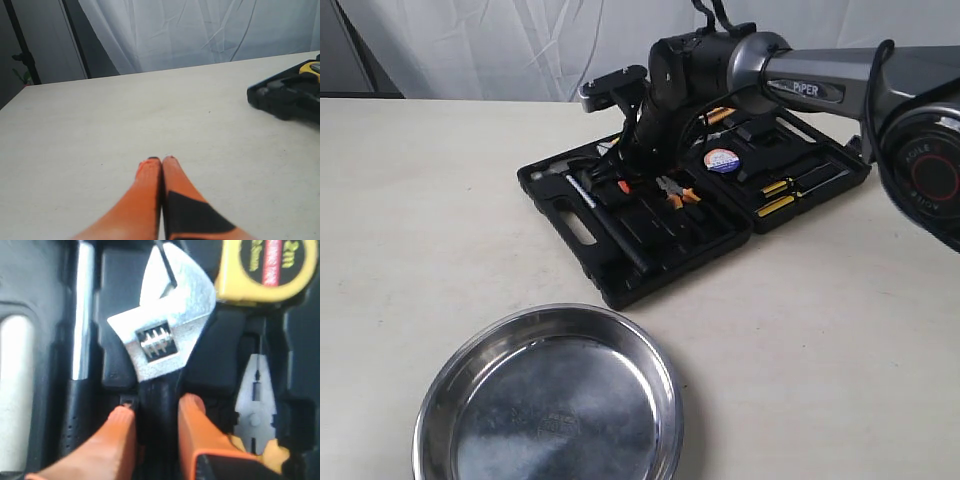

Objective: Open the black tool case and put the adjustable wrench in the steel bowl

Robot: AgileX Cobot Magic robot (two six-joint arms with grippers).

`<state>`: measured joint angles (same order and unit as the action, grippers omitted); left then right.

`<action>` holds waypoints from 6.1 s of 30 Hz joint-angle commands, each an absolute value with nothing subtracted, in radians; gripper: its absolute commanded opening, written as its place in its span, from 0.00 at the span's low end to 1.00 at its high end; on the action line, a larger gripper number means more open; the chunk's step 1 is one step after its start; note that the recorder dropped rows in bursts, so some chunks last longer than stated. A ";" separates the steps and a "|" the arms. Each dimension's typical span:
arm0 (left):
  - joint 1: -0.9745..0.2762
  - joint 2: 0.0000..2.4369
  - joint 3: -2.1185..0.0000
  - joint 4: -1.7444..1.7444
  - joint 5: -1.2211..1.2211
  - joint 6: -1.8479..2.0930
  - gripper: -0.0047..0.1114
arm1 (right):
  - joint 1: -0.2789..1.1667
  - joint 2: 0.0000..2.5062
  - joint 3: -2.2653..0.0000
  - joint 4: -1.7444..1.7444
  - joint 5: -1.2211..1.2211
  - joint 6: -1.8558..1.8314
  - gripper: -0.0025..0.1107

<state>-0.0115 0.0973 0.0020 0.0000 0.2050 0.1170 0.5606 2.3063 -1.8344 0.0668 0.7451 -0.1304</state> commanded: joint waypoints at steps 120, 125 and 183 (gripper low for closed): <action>-0.020 0.093 0.000 0.000 0.195 0.112 0.04 | 0.947 0.994 -1.110 -0.322 0.898 0.311 0.02; -0.020 0.093 0.000 0.000 0.195 0.112 0.04 | 0.795 0.761 -0.878 -0.295 0.698 0.403 0.02; -0.020 0.093 0.000 0.000 0.195 0.112 0.04 | 0.156 0.000 0.000 -0.185 0.304 0.401 0.02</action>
<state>-0.0115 0.0973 0.0020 0.0000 0.2050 0.1170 0.1616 0.0061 -0.0025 -0.1845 0.3111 0.4034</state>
